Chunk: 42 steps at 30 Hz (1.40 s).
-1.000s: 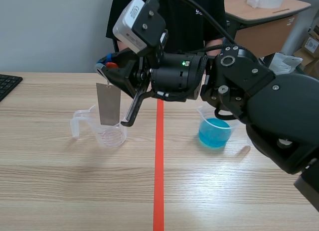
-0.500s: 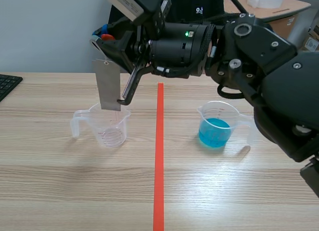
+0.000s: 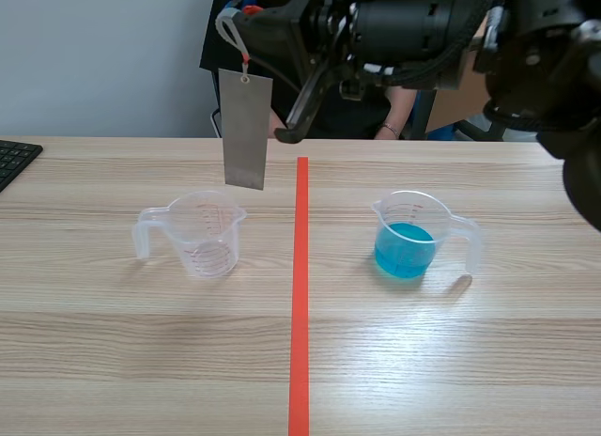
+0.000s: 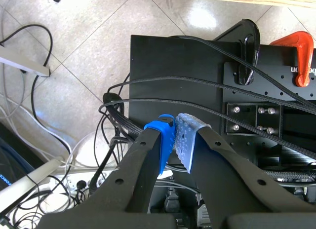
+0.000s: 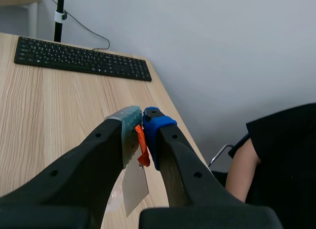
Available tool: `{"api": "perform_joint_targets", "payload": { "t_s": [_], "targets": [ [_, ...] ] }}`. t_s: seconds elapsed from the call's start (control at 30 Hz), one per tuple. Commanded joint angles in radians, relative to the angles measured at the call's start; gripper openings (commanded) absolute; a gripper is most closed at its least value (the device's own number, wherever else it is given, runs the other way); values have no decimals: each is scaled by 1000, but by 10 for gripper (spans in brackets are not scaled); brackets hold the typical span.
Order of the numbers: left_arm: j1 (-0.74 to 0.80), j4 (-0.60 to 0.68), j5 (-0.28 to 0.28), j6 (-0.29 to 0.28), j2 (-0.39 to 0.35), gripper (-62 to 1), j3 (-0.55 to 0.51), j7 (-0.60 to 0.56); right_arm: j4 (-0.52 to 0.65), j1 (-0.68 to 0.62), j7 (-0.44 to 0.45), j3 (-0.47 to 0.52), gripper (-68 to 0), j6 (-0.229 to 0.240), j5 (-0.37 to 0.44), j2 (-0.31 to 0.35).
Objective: Do the redox reaction experiment.
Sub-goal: 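Move the plate over the blue solution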
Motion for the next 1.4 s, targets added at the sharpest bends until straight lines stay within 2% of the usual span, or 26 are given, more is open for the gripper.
{"api": "perform_joint_targets", "payload": {
  "t_s": [0.0, 0.2, 0.57, 0.7, 1.0, 1.37],
  "targets": [
    [11, 13, -3, -3, 2, -560, 2, -10, 32, 22, -11, 26, -660, -7, 44, 28],
    [11, 13, -3, -2, 2, -560, 2, -7, 85, -6, -83, 95, -660, -7, 172, 120],
    [11, 12, -3, -2, 2, -560, 2, -7, 129, -114, -106, 271, -660, -5, 330, 292],
    [11, 12, -3, -2, 2, -560, 2, -7, 129, -151, -111, 334, -660, 20, 374, 344],
    [11, 12, -3, -2, 2, -560, 2, -7, 128, -210, -116, 380, -660, 28, 445, 465],
    [11, 12, -3, -2, 2, -560, 2, -7, 125, -216, -120, 380, -660, 27, 444, 525]
  ]
}}
